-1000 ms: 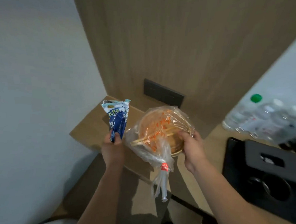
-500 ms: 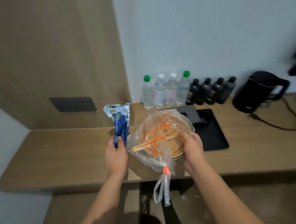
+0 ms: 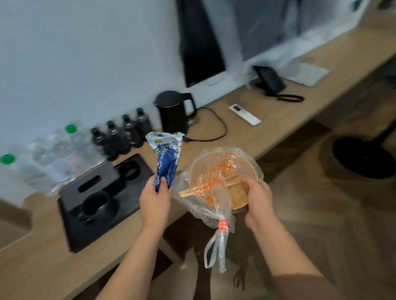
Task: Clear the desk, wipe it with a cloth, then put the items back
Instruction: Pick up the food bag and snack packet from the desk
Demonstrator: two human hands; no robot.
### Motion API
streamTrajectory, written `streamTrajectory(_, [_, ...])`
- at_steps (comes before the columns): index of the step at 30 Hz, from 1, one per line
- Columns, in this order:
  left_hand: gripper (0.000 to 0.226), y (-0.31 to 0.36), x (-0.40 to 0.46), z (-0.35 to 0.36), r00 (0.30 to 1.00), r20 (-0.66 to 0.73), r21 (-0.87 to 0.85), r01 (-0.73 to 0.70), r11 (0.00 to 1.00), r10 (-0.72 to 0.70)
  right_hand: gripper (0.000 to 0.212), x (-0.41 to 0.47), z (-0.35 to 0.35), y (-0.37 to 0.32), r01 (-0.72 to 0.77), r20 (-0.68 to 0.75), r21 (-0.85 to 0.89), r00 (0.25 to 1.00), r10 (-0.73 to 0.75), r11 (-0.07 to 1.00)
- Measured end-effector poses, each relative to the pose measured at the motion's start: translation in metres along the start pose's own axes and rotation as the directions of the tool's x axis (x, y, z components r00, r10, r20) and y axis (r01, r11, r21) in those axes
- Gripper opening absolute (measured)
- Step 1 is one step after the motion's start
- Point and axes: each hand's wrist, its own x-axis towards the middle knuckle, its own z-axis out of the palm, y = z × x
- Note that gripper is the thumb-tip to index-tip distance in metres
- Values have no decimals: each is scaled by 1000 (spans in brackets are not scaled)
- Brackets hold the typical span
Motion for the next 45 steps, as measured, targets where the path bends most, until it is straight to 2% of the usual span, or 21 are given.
streamTrajectory(5, [15, 64, -34, 116, 973, 204, -29, -106, 994, 110, 42, 28, -111, -63, 91, -212, 184, 976, -51, 979])
streamTrajectory(12, [15, 130, -74, 238, 870, 439, -75, -212, 974, 223, 42, 43, -226, -125, 258, -488, 411, 872, -27, 874])
streamTrajectory(17, [25, 167, -96, 325, 787, 570, -63, -245, 967, 237, 47, 67, -287, -163, 333, -612, 454, 790, 18, 826])
streamTrajectory(20, [22, 187, -98, 383, 732, 638, -73, -251, 965, 239, 43, 95, -315, -187, 357, -682, 432, 730, 41, 828])
streamTrajectory(24, [15, 216, -92, 460, 654, 718, -89, -253, 963, 238, 46, 140, -344, -222, 408, -735, 405, 677, 26, 818])
streamTrajectory(29, [14, 255, -84, 559, 593, 775, -91, -239, 967, 220, 36, 197, -388, -275, 472, -799, 406, 598, 53, 783])
streamTrajectory(36, [13, 301, -124, 696, 500, 853, -66, -182, 981, 151, 34, 260, -478, -330, 481, -852, 422, 500, 155, 768])
streamTrajectory(42, [14, 352, -154, 797, 463, 866, -88, -226, 970, 187, 38, 318, -561, -392, 498, -846, 414, 519, 121, 762])
streamTrajectory(45, [14, 382, -166, 845, 479, 853, -96, -247, 964, 208, 34, 348, -599, -431, 506, -843, 415, 526, 110, 756])
